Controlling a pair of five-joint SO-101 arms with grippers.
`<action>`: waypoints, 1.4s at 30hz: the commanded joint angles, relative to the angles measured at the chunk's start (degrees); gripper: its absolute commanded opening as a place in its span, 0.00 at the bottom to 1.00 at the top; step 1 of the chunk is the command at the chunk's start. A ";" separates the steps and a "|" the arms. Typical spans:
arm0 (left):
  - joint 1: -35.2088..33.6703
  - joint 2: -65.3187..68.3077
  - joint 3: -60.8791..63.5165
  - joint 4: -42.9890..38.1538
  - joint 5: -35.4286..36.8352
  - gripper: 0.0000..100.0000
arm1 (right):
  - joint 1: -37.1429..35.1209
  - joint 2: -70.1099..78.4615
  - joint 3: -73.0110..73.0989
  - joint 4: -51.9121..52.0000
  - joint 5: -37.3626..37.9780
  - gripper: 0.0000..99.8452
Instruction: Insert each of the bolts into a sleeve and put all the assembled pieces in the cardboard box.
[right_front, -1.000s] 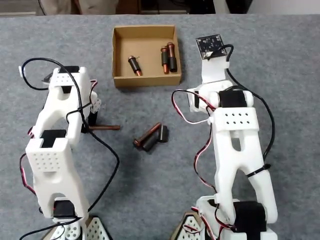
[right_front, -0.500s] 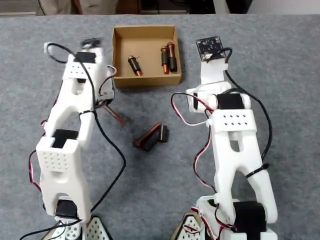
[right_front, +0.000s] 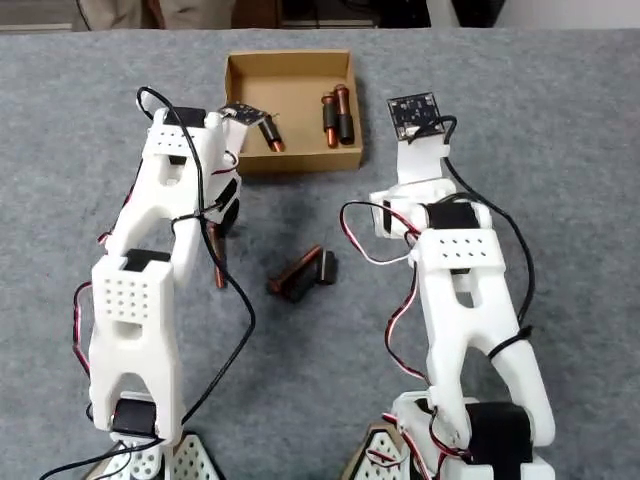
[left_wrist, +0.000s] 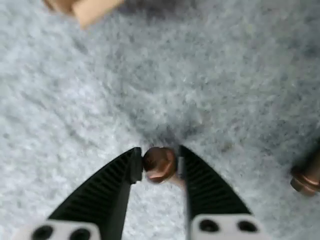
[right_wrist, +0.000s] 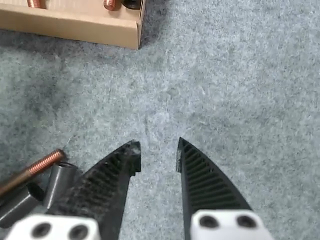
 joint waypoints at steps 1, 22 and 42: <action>-1.05 1.27 -10.99 4.75 3.25 0.21 | -0.48 -1.54 -2.59 1.23 0.35 0.13; -0.44 -1.80 4.66 2.37 31.74 0.13 | -0.66 -3.12 -23.60 29.89 0.09 0.12; -1.23 -1.98 13.54 -11.16 42.11 0.03 | -0.84 -2.95 -21.93 30.95 0.09 0.12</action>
